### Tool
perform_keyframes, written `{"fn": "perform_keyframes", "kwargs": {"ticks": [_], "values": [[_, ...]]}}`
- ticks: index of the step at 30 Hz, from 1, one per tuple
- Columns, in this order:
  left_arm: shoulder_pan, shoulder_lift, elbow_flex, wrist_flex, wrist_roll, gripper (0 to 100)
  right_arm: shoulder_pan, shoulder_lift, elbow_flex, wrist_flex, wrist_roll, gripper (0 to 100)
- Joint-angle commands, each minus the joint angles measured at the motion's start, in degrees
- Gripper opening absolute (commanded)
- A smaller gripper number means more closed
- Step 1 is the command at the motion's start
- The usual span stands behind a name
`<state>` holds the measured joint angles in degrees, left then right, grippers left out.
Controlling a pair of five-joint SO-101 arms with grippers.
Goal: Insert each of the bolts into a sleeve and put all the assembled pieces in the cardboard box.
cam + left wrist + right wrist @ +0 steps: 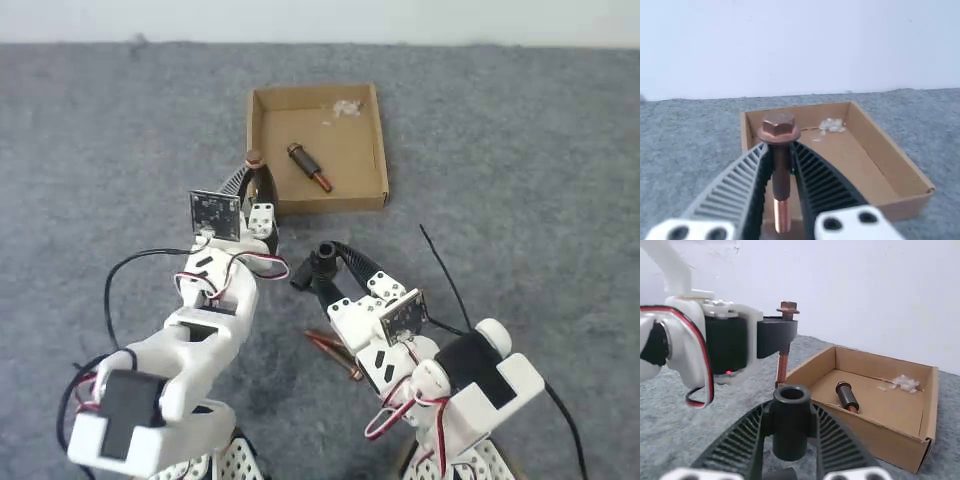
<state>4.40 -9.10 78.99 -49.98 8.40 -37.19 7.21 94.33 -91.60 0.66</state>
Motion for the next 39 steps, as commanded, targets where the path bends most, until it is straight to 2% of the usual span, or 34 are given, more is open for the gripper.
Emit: {"fn": "perform_keyframes", "kwargs": {"ticks": [1, 4, 6, 13, 20, 27, 39], "values": [[0.44, -4.57, 0.04, -1.85, -0.18, 1, 0.92, -2.33, 1.58, -1.27, 0.88, 0.6], [0.62, -10.64, 2.42, -1.23, -0.09, 1, 0.92, -2.33, 1.58, -1.27, 0.88, 0.6], [1.76, -15.47, 4.26, 2.9, 0.0, 1, 0.92, -2.33, 1.58, -1.27, 0.88, 0.6], [7.74, -36.22, 7.25, 26.81, 0.35, 1, 0.75, -2.33, 1.58, -1.27, 0.88, 0.6], [10.64, -56.7, 7.25, 46.86, 10.2, 1, 0.66, -2.33, 1.58, 0.31, 0.88, 0.6], [15.38, -66.37, 7.52, 56.18, 10.2, 1, 0.57, -2.42, 1.49, 1.1, 0.09, 0.6], [18.9, -72.7, 7.25, 63.65, 9.93, 1, 0.57, -2.42, 1.49, 1.36, -1.93, 0.6]]}}
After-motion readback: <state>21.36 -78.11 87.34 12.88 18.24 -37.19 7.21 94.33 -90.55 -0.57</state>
